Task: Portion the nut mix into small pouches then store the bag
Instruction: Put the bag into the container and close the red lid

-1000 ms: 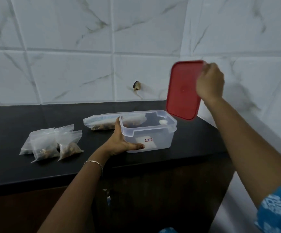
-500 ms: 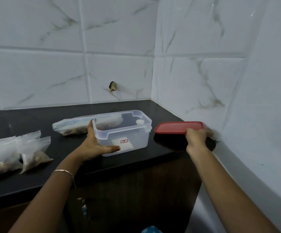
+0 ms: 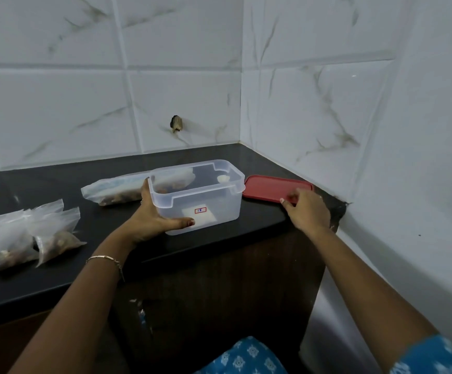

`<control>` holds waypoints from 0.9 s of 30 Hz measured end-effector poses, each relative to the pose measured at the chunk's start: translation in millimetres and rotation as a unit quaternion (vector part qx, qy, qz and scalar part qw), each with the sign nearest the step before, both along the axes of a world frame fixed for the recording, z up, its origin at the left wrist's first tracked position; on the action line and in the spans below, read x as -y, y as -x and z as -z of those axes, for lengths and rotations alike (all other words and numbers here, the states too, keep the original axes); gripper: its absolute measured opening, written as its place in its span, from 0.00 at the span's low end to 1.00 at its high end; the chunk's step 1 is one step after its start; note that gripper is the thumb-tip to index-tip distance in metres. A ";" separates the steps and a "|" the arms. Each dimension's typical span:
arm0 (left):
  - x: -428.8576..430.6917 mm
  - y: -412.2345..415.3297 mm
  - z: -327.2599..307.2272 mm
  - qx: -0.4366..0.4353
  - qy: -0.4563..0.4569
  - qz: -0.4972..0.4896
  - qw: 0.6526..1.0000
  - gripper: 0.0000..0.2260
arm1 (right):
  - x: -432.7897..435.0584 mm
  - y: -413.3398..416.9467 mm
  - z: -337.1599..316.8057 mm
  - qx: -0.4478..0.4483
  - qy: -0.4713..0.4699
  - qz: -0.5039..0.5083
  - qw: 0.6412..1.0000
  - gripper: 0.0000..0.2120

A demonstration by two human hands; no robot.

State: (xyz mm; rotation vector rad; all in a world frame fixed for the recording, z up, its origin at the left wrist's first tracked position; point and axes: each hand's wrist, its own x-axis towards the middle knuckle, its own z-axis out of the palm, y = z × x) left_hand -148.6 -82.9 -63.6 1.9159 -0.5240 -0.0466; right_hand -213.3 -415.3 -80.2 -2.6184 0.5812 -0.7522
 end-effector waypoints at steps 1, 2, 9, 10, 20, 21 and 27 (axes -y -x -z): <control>2.1 1.6 -0.3 -0.004 -0.002 0.007 1.000 0.62 | -0.7 0.8 -3.0 0.002 0.030 0.006 1.000 0.17; 4.4 3.2 -0.7 -0.009 -0.002 0.011 1.000 0.64 | -1.1 -0.1 -6.4 0.003 0.064 0.015 0.998 0.18; 21.0 -2.5 2.3 -0.002 -0.002 0.008 1.000 0.65 | -17.5 -23.5 -15.7 0.002 0.132 0.007 0.991 0.17; 23.0 -3.2 2.2 0.004 -0.001 0.006 1.000 0.64 | -19.0 -27.6 -16.9 0.006 0.114 0.002 0.994 0.17; 12.8 -13.9 -4.0 -0.009 -0.084 0.042 0.996 0.68 | -21.4 -49.1 -54.5 0.057 -0.238 -0.083 0.966 0.07; 4.6 -16.2 -8.1 -0.023 -0.122 0.044 0.991 0.71 | -24.8 -50.2 -63.1 0.082 -0.254 -0.092 0.959 0.08; -65.4 -44.0 -40.2 0.024 -0.209 -0.069 0.975 0.43 | -97.6 -65.7 -119.5 0.150 -0.178 -0.223 0.947 0.07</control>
